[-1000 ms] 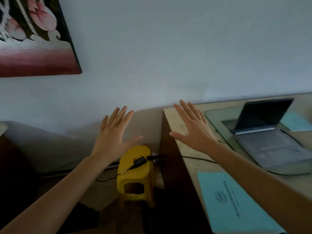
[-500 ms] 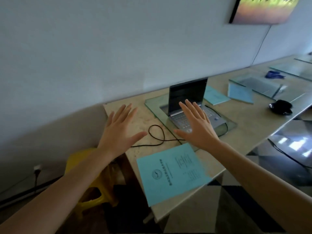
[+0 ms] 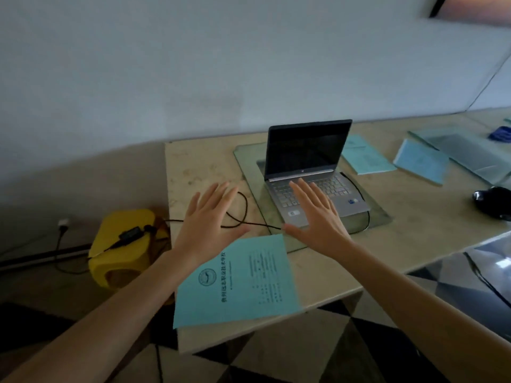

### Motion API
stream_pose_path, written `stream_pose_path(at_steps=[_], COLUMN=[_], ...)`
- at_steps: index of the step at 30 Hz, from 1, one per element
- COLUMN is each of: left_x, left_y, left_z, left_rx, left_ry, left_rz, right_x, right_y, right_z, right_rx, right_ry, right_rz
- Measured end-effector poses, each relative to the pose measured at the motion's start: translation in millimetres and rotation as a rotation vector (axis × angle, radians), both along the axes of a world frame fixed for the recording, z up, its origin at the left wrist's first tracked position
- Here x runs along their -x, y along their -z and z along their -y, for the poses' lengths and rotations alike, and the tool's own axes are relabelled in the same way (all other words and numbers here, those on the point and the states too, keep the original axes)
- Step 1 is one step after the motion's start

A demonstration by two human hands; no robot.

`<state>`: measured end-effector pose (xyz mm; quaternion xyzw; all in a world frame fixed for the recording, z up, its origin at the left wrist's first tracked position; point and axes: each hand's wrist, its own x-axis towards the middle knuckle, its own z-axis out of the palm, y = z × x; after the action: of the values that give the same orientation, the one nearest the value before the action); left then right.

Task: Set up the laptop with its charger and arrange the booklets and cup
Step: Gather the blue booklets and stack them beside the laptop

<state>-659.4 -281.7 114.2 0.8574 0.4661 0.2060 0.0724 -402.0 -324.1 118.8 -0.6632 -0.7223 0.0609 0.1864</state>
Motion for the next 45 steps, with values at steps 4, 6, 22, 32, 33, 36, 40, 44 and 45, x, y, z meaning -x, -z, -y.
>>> stream_pose_path(at_steps=[4, 6, 22, 32, 33, 36, 40, 44, 45], left_x=[15, 26, 61, 39, 33, 12, -21, -42, -46], left_y=[17, 21, 82, 117, 123, 140, 158, 169, 171], left_z=[-1, -9, -49, -19, -13, 3, 32, 65, 72], left_rx=[0.05, 0.07, 0.314, 0.456, 0.484, 0.577, 0.646, 0.656, 0.648], left_ry=[-0.107, -0.161, -0.463, -0.729, -0.756, -0.844, -0.992, -1.144, -1.182], left_rz=[-0.061, -0.082, -0.129, -0.101, -0.084, -0.031, 0.025, 0.139, 0.151], right_x=[9, 19, 73, 64, 62, 55, 46, 45, 45], right_y=[20, 29, 102, 153, 157, 166, 171, 169, 169], right_z=[-34, -53, -152, -163, -161, -154, -146, -140, -137], right_rx=[0.059, 0.065, 0.347, 0.661, 0.65, 0.572, 0.432, 0.341, 0.319], right_ry=[-0.085, -0.122, -0.344, -0.599, -0.621, -0.704, -0.798, -0.871, -0.882], right_rz=[-0.009, -0.026, -0.057, 0.115, 0.168, 0.33, 0.449, 0.439, 0.438])
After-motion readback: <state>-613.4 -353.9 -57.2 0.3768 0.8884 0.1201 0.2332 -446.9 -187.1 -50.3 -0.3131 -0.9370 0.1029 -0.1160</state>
